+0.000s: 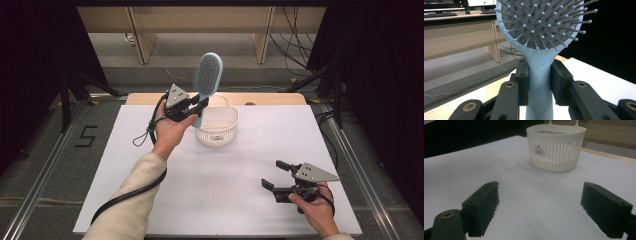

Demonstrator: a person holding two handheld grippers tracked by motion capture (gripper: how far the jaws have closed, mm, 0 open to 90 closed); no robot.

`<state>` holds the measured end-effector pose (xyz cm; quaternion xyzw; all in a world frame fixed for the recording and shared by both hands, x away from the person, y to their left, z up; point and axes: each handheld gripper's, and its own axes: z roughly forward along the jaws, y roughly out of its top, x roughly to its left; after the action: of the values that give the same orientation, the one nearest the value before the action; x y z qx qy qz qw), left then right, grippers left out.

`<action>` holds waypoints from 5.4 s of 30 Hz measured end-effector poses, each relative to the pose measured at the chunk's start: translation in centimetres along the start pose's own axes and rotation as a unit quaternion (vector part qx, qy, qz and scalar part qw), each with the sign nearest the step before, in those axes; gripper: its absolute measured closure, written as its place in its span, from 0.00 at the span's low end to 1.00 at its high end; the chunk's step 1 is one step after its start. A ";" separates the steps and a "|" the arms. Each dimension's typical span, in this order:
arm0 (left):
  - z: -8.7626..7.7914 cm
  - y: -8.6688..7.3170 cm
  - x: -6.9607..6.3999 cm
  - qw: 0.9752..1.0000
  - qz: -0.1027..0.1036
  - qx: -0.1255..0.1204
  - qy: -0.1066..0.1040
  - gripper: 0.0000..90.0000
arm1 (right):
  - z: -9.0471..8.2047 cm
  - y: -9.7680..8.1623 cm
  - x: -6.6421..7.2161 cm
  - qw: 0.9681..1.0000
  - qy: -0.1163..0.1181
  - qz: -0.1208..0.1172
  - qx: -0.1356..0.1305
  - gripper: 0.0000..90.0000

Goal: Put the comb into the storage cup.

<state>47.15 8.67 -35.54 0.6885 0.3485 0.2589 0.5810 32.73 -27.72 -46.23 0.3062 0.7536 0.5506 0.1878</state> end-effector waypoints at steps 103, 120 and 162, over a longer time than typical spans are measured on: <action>2.7 0.9 -0.5 1.000 0.008 0.010 -0.013 0.78 | -0.1 0.1 0.0 1.000 0.002 0.001 -0.003 0.17; 3.0 1.0 -0.4 1.000 0.009 0.011 -0.014 0.77 | -0.1 0.1 0.0 1.000 0.002 0.000 -0.003 0.17; 3.8 0.4 -0.3 1.000 0.014 0.009 -0.014 0.77 | -0.1 0.1 0.1 1.000 0.002 0.000 -0.003 0.17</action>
<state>49.91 6.08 -35.87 0.7025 0.3326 0.2541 0.5756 32.63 -27.73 -46.11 0.3048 0.7521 0.5536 0.1871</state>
